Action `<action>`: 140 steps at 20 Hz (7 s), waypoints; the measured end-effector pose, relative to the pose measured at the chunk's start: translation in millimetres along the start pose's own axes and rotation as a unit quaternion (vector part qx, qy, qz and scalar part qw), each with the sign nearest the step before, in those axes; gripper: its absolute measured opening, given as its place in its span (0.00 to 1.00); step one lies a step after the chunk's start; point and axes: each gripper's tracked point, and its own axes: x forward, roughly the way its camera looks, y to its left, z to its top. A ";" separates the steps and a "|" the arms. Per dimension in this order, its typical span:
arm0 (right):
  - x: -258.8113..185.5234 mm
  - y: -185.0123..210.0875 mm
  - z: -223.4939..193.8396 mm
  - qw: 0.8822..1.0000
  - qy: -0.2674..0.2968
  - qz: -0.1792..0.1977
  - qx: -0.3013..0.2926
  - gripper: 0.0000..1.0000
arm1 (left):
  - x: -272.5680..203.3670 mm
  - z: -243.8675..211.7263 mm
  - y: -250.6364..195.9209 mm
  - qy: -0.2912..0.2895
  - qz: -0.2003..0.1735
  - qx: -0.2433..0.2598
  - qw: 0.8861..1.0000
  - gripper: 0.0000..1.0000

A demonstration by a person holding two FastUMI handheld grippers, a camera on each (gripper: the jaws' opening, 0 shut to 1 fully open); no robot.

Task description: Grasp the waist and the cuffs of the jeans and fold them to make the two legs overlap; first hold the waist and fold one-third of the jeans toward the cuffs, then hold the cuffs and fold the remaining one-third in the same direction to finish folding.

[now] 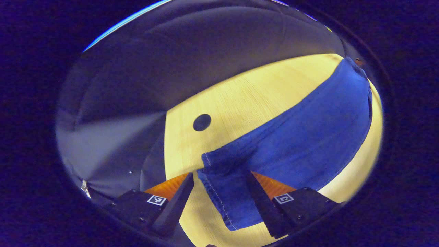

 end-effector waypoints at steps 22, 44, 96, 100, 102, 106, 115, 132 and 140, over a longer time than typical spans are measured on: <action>31.0 -52.1 -92.9 0.893 -0.032 -0.063 0.444 0.98 | -260.6 195.4 -256.1 -0.317 -0.120 -0.187 0.922 0.98; -12.4 -33.0 -10.7 0.916 -0.149 -0.014 0.372 0.13 | -239.2 141.6 -278.2 -0.254 -0.127 -0.251 0.925 0.96; -203.3 328.6 -126.4 0.923 -0.169 0.313 0.144 0.97 | 19.8 -104.2 -24.6 -0.060 0.030 -0.452 0.889 0.77; -192.8 326.5 -143.5 0.926 -0.146 0.314 0.149 0.97 | 25.4 -96.2 -36.6 -0.062 0.015 -0.442 0.894 0.53; -191.6 325.5 -150.4 0.927 -0.138 0.316 0.148 0.97 | 23.4 -93.6 -37.0 -0.073 0.015 -0.438 0.896 0.38; -188.0 314.5 -147.1 0.929 -0.144 0.308 0.147 0.98 | 24.3 -83.5 -37.1 -0.116 -0.008 -0.490 0.864 0.20; -187.4 221.6 -123.7 0.942 -0.181 0.243 0.146 0.97 | -52.6 3.2 -35.7 -0.199 -0.013 -0.464 0.863 0.10; -171.7 52.4 -185.7 0.965 -0.163 0.136 0.157 0.97 | -141.4 290.4 -461.6 -0.229 -0.260 -0.267 0.899 0.11; -195.7 33.4 -199.1 0.961 -0.171 0.110 0.189 0.97 | -139.6 260.0 -513.1 -0.202 -0.294 -0.273 0.893 0.99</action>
